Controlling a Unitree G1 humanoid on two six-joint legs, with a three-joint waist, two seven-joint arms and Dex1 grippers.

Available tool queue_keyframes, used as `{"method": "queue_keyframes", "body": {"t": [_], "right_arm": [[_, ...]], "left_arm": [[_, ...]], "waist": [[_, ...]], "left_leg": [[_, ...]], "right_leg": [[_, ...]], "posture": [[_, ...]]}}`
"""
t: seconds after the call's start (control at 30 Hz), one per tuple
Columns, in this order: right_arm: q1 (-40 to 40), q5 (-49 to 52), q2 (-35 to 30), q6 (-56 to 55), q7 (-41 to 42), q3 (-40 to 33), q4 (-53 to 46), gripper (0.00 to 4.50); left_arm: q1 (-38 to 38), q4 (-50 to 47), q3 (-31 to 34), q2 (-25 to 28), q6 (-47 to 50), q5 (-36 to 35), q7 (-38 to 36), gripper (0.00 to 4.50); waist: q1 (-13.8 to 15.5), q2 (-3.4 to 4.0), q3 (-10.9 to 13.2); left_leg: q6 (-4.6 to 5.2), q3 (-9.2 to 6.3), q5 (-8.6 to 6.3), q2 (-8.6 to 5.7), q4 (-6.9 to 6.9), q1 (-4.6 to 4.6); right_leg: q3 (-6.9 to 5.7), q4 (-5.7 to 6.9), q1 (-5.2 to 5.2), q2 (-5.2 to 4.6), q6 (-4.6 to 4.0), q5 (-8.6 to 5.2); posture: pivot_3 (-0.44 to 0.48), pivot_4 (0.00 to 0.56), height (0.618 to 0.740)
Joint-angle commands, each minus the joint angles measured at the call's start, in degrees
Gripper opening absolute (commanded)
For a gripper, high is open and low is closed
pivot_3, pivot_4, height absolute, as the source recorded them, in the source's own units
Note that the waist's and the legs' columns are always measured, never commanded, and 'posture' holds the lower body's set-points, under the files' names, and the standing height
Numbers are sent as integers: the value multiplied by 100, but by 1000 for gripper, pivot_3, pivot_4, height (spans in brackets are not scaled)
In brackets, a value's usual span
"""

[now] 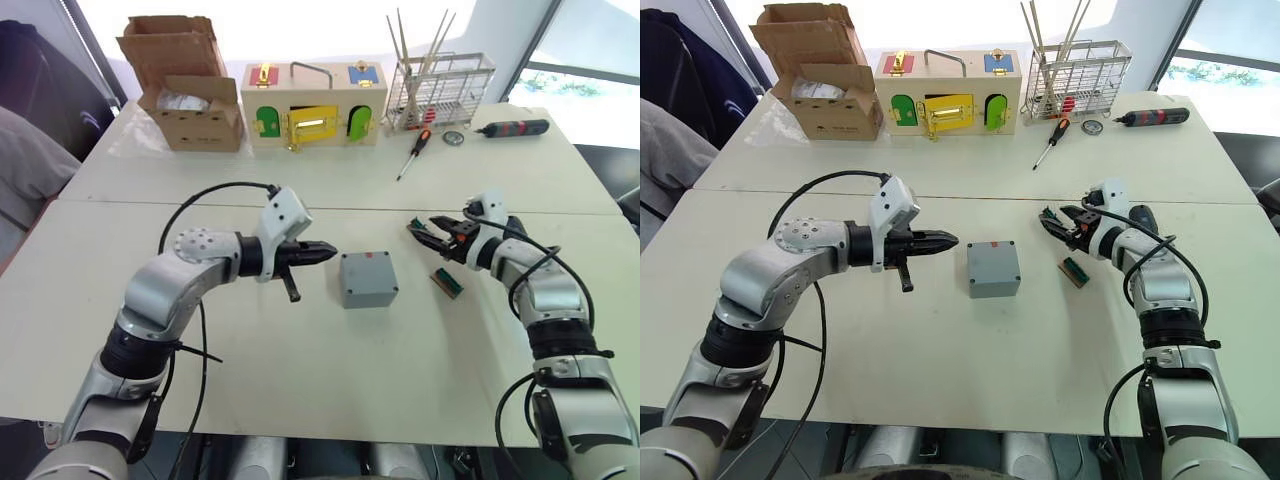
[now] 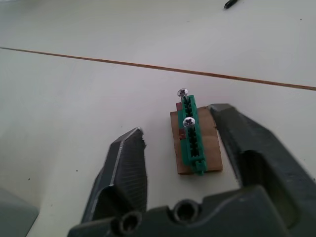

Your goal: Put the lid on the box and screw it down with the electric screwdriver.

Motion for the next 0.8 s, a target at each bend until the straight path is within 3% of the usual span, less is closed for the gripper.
{"method": "queue_keyframes", "body": {"t": [0.03,0.07,0.8], "right_arm": [[-178,-17,13,-131,-54,-93,-22,597],[-183,-25,21,-145,-62,-93,-5,46],[-248,100,41,119,-217,-304,-143,46]], "left_arm": [[-25,-108,-7,44,-122,0,30,0],[-20,-112,-13,48,-125,2,32,0],[-44,28,-196,96,-297,85,92,0]], "waist": [[0,0,0],[-1,0,0],[-2,0,0]], "left_leg": [[0,0,0,0,0,0],[0,0,0,0,0,0],[0,0,0,0,-1,0]], "right_leg": [[0,0,0,0,0,0],[0,0,0,0,0,0],[0,0,0,0,0,0]], "posture": [[0,150,740],[0,150,740],[0,150,740]]}}
